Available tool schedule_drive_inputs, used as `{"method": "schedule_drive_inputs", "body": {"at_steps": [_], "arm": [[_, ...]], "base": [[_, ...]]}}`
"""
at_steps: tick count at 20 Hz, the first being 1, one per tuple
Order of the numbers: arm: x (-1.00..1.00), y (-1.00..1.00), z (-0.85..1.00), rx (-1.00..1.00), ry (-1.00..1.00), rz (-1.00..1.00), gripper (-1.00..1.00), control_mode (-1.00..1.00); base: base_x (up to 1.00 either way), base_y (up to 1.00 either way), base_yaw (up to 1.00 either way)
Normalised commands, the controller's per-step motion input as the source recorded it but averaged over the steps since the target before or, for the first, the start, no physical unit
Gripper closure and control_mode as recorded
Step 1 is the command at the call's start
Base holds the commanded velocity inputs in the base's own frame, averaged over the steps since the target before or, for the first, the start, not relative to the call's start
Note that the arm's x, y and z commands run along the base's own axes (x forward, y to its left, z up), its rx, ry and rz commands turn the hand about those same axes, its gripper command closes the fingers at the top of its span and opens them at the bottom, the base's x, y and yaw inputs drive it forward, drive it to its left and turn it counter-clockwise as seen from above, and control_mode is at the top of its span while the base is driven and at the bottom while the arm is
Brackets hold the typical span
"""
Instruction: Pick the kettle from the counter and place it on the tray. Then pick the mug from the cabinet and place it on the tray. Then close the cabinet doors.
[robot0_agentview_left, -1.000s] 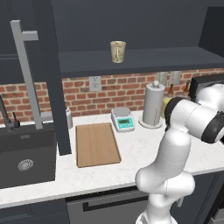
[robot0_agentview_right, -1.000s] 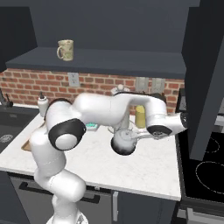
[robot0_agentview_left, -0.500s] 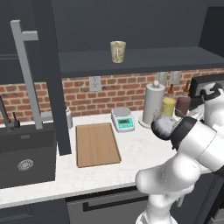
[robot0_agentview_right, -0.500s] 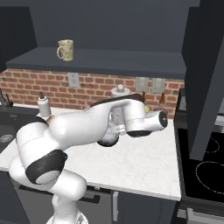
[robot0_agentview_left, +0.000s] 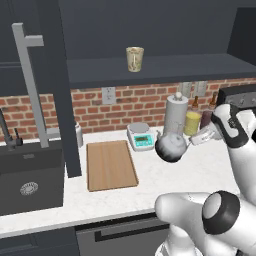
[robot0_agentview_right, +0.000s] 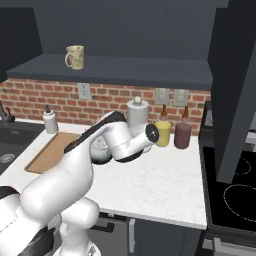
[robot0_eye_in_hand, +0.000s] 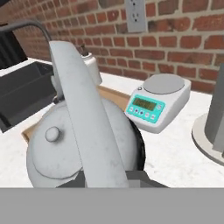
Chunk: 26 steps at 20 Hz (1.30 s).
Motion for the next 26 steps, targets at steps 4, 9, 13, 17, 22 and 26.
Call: {"method": "schedule_drive_inputs", "body": {"at_steps": [4, 9, 13, 17, 22, 26], "arm": [[-0.27, 0.79, 0.29, 0.0, 0.0, -0.1, 1.0, -1.0], [-0.04, 0.69, 0.29, 0.0, 0.0, -0.11, 1.0, -1.0], [0.0, 0.65, 0.14, 0.0, 0.0, -0.1, 1.0, -1.0], [0.04, 0.61, 0.0, 0.0, 0.02, -0.12, 1.0, -1.0], [0.16, 0.5, -0.01, 0.0, 0.03, -0.12, 1.0, -1.0], [0.27, 0.33, 0.0, 0.0, 0.08, -0.09, 1.0, -1.0]], "base": [[0.0, 0.0, 0.0], [0.0, 0.0, 0.0], [0.0, 0.0, 0.0], [0.0, 0.0, 0.0], [0.0, 0.0, 0.0], [0.0, 0.0, 0.0]]}}
